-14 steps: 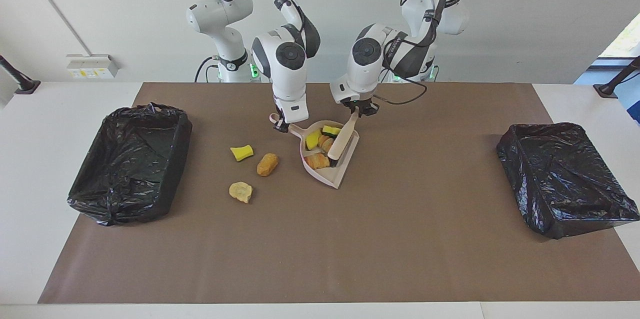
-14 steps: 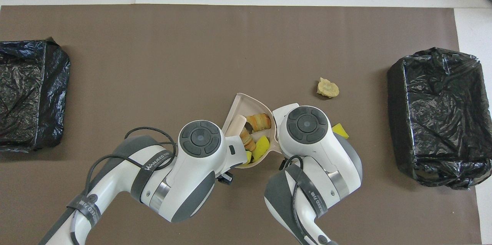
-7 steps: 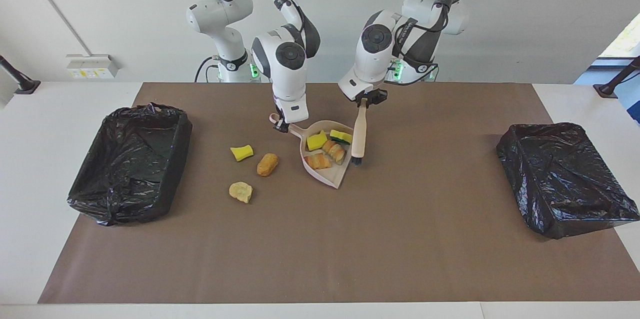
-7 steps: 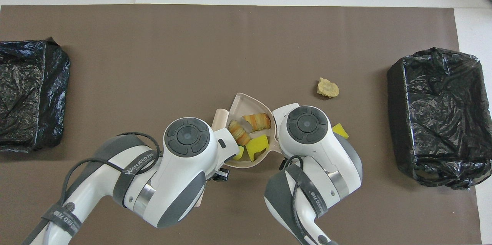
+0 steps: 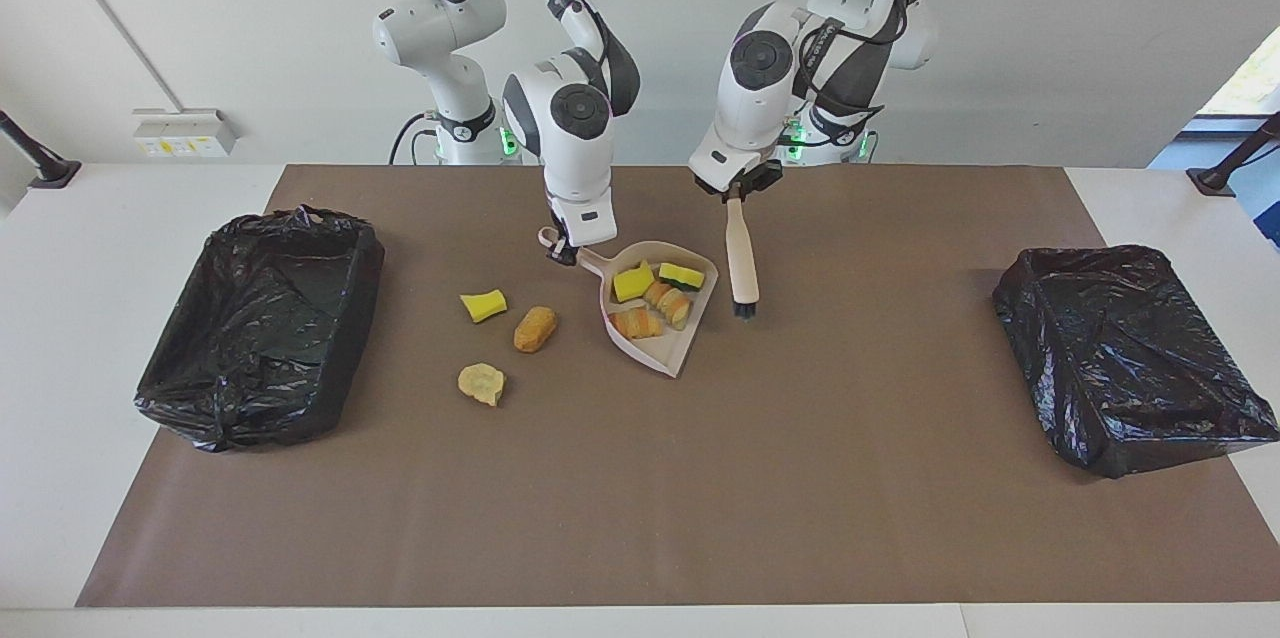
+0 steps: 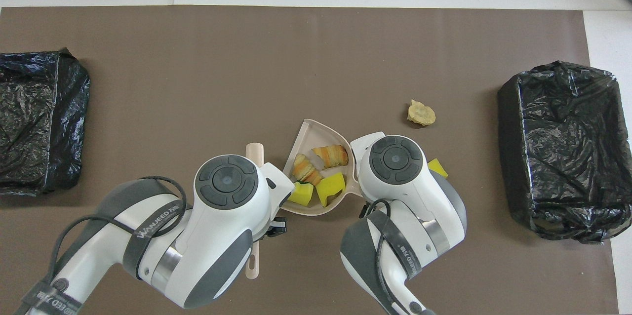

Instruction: Sweep and dump trash in bin

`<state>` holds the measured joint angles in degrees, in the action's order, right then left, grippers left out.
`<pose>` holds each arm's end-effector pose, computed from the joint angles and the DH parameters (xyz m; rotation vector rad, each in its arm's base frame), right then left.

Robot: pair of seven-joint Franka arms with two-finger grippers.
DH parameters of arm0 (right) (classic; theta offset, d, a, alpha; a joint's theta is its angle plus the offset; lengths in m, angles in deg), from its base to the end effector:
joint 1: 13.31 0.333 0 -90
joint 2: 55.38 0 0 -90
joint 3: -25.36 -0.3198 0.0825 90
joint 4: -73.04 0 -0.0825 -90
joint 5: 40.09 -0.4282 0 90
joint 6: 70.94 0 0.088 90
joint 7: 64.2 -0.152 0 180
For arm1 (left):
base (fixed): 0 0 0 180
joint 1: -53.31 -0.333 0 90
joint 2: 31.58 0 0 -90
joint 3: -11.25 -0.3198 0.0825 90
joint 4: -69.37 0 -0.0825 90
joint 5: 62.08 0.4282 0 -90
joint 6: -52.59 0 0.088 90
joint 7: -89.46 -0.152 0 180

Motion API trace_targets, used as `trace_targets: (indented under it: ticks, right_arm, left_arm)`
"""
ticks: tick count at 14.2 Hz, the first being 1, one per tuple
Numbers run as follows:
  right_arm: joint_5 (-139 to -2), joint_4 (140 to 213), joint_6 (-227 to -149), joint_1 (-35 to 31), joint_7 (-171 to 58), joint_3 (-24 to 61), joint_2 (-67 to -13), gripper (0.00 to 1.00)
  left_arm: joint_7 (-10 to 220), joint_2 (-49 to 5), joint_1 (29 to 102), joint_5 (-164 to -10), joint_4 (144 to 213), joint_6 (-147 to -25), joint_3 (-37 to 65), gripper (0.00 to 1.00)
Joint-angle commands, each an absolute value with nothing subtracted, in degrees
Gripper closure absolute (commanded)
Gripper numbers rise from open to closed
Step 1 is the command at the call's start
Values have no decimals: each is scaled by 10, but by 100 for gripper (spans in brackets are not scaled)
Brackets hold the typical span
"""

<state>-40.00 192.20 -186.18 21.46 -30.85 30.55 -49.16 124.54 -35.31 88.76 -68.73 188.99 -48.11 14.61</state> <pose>0.4988 0.2829 0.2965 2.6643 1.6313 -0.2769 0.4019 -0.3432 0.3757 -3.0385 0.0420 0.4219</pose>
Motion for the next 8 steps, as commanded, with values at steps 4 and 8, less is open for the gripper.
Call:
trace_targets:
  ticks: [4, 8]
  right_arm:
    - [-418, 1879, -1824, 137, -228, 306, -519, 100]
    - [-475, 1840, -1798, 46, -123, 307, -521, 100]
  left_arm:
    - [1323, -497, 928, -695, 2063, -557, 161, 100]
    - [1434, -511, 1034, -696, 2112, -635, 161, 100]
